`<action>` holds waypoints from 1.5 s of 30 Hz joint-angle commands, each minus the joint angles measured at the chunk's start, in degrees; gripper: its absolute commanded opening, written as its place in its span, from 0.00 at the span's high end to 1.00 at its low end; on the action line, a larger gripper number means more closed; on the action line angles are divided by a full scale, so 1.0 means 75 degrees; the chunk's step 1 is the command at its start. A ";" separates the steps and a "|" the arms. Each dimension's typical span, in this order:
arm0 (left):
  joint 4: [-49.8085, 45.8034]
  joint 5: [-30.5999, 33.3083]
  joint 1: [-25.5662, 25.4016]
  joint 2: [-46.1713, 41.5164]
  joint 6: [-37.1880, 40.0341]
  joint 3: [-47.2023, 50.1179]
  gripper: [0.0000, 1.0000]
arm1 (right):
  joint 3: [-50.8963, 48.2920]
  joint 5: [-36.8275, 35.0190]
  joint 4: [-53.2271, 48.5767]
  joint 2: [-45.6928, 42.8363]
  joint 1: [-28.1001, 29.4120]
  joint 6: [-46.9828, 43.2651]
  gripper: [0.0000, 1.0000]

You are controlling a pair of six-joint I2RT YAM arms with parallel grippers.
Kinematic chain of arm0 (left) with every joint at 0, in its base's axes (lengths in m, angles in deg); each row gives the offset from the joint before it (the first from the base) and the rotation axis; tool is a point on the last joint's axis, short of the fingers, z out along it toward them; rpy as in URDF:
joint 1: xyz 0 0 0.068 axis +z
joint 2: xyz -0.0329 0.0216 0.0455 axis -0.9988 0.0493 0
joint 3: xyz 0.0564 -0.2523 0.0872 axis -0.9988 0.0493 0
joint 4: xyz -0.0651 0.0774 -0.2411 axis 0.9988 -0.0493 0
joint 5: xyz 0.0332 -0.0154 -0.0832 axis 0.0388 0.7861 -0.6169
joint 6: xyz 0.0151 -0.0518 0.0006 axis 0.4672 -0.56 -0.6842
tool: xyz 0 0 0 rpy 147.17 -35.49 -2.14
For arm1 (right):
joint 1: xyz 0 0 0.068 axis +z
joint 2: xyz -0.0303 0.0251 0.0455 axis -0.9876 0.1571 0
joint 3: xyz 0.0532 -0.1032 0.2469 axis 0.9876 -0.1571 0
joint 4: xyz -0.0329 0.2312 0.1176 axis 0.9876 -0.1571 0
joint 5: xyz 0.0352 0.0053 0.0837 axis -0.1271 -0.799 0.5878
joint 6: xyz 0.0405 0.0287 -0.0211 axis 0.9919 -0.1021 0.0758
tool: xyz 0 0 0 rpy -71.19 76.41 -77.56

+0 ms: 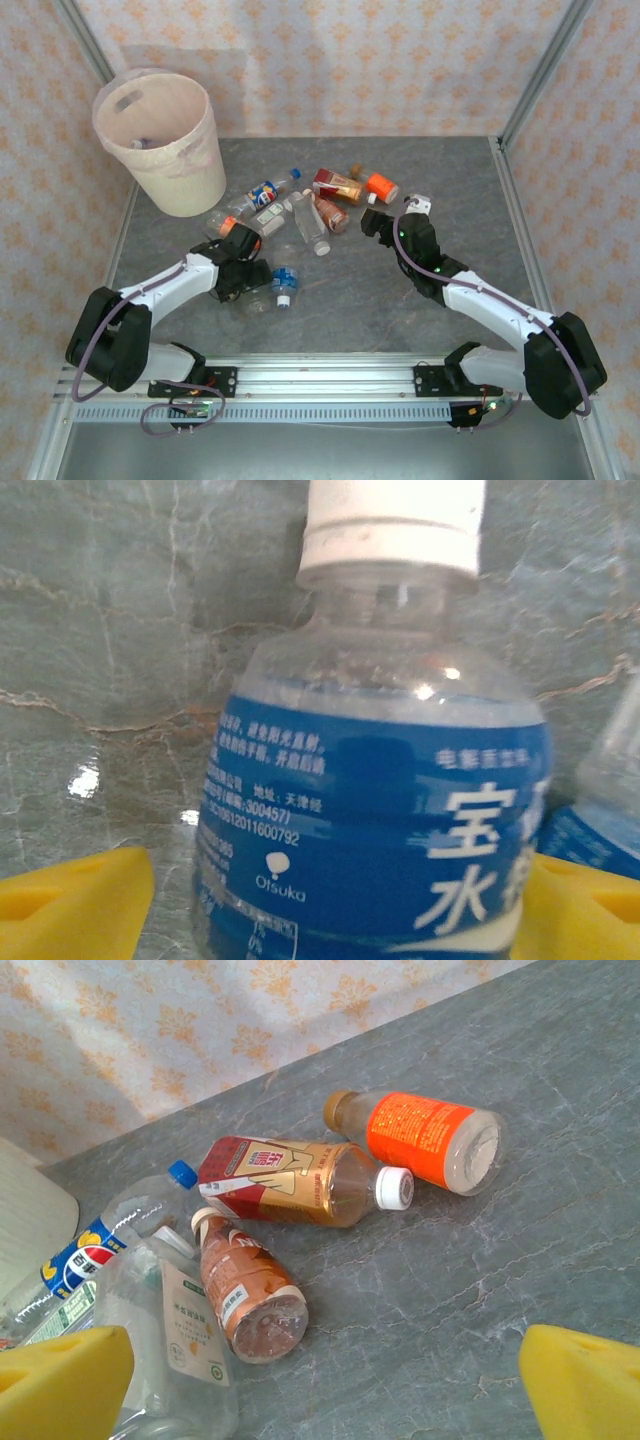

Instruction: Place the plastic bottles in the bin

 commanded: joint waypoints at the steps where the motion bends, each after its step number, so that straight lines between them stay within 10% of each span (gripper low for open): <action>1: 0.0299 -0.0014 0.0075 0.0175 0.0198 0.0195 0.14 | 0.0040 0.0152 0.0200 0.0084 -0.0053 -0.0108 0.01; 15: 0.0681 0.0162 0.0466 0.0279 0.0849 0.0217 0.37 | 0.0007 0.0835 0.0810 -0.0180 -0.0050 -0.0835 0.01; 24: -0.0861 0.1690 0.0475 -0.1109 0.0730 -0.0477 0.65 | -0.0180 0.0621 0.0899 -0.0526 -0.0048 -0.0934 0.01; 30: -0.1335 0.1962 0.0471 -0.2367 0.0653 -0.1347 0.66 | -0.0120 0.0645 0.0955 -0.0523 -0.0053 -0.0944 0.01; 45: 0.3240 0.4438 0.0817 -0.1984 0.2094 -0.3391 0.63 | -0.0061 0.1809 0.1550 -0.0638 -0.0053 -0.0703 0.01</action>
